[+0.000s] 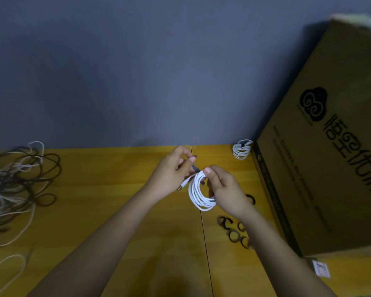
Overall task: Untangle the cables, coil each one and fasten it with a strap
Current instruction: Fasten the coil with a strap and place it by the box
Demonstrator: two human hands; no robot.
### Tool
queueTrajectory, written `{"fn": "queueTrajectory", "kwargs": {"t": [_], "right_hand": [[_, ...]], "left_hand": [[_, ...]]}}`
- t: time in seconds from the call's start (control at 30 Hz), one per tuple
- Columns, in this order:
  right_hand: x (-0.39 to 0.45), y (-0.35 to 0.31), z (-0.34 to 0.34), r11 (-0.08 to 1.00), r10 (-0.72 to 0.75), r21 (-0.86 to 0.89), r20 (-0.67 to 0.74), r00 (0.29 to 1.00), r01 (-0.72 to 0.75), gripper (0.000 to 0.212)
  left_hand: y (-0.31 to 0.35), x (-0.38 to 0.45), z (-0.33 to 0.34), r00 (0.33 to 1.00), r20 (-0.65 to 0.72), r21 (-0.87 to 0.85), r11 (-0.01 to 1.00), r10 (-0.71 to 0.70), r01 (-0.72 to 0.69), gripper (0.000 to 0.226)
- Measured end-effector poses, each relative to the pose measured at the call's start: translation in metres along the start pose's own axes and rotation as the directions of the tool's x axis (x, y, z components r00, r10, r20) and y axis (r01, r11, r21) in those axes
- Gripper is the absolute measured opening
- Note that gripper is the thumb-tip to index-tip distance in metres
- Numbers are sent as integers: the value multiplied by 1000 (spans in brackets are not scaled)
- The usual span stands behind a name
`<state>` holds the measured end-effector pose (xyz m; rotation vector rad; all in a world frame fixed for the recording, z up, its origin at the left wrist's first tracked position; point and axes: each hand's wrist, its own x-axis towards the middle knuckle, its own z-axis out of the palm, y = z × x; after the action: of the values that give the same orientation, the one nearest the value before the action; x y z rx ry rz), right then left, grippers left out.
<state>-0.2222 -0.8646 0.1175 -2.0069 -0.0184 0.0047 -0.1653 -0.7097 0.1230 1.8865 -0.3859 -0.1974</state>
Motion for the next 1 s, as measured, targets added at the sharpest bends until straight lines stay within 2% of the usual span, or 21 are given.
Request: {"fn": "queueTrajectory", "kwargs": {"t": [0.1,0.27,0.37,0.43,0.6,0.67,0.77,0.8,0.9,1.0], "right_hand": [[-6,-12,8,1000,-9,21,-47,999,10,31],[-11,-27,18,998,-37,54,-29,999,38,28],[-15,-30,29,990,-91,104,-62,994,97,21],[-16,-30,36,979,-119,154,-90,989,132,16],[-18,-37,44,957,-118,253,-106,987,141,17],[-20,-35,44,964,-184,176,-115,976,202,21],[-21,-28,37,913,-400,-166,-189,897,372,25],[-21,-26,34,884,-453,-222,-184,872,412,24],[-22,-26,28,842,-519,-270,-171,837,467,23],[-19,-28,26,818,-561,-294,-223,797,494,12]], "left_hand": [[8,-15,-11,998,55,-5,1000,-2,2,12],[17,-31,-25,989,103,-173,977,-105,121,6],[20,-41,-34,957,214,-330,907,-198,262,14],[22,-48,-36,944,253,-391,870,-212,301,20],[18,-53,-37,980,90,-450,870,-180,201,5],[16,-52,-38,984,31,-442,881,-173,169,8],[16,-52,-37,991,-5,-426,897,-136,121,11],[17,-52,-37,991,-19,-424,899,-130,110,12],[18,-51,-37,993,-42,-420,904,-114,86,11],[22,-51,-35,992,3,-416,902,-124,114,13]]}}
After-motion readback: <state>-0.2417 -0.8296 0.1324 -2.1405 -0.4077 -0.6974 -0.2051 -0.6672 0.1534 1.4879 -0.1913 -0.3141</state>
